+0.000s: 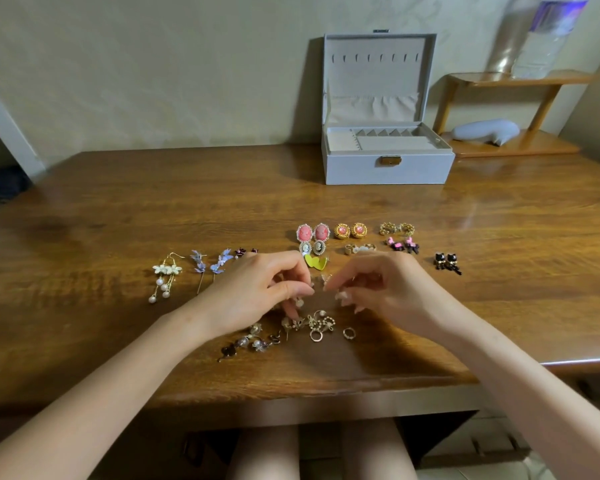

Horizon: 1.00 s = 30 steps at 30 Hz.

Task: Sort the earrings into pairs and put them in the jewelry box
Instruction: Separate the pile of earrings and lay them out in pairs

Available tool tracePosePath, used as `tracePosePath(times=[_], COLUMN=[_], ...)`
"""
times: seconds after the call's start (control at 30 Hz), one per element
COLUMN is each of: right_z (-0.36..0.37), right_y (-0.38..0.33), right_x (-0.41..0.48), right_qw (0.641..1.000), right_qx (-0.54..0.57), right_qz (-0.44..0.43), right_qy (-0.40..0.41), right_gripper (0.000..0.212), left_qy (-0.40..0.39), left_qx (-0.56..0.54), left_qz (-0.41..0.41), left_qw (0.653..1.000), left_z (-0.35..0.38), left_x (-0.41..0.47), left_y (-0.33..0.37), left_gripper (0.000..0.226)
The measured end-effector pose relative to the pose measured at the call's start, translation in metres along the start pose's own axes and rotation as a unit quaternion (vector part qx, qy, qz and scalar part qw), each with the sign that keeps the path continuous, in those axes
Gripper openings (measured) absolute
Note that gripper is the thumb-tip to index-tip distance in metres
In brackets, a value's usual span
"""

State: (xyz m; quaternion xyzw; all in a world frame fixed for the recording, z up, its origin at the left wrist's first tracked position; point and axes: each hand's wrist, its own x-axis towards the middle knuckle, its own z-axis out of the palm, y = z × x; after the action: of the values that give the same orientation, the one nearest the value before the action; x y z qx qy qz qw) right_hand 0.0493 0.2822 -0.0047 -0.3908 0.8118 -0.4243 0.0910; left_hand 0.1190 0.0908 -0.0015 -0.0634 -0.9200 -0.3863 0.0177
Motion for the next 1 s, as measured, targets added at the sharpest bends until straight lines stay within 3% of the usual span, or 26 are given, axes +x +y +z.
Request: tracePosePath(times=[0.3, 0.5, 0.73, 1.0], right_z=[0.019, 0.016, 0.020, 0.002], right_y=[-0.003, -0.002, -0.006, -0.002], right_x=[0.001, 0.005, 0.003, 0.002], right_qw=[0.999, 0.998, 0.998, 0.996], right_qx=[0.043, 0.055, 0.047, 0.092], right_qz=[-0.023, -0.029, -0.032, -0.007], right_qy=[-0.012, 0.015, -0.013, 0.018], right_gripper=[0.015, 0.016, 0.015, 0.021], left_qy=[0.011, 0.087, 0.050, 0.024], left_qx=[0.004, 0.071, 0.087, 0.006], left_qz=[-0.020, -0.008, -0.028, -0.008], left_qw=[1.000, 0.994, 0.995, 1.000], left_z=[-0.005, -0.007, -0.006, -0.005], left_x=[-0.003, -0.002, -0.004, 0.002], left_y=[0.001, -0.003, -0.002, 0.005], left_gripper=[0.003, 0.003, 0.002, 0.003])
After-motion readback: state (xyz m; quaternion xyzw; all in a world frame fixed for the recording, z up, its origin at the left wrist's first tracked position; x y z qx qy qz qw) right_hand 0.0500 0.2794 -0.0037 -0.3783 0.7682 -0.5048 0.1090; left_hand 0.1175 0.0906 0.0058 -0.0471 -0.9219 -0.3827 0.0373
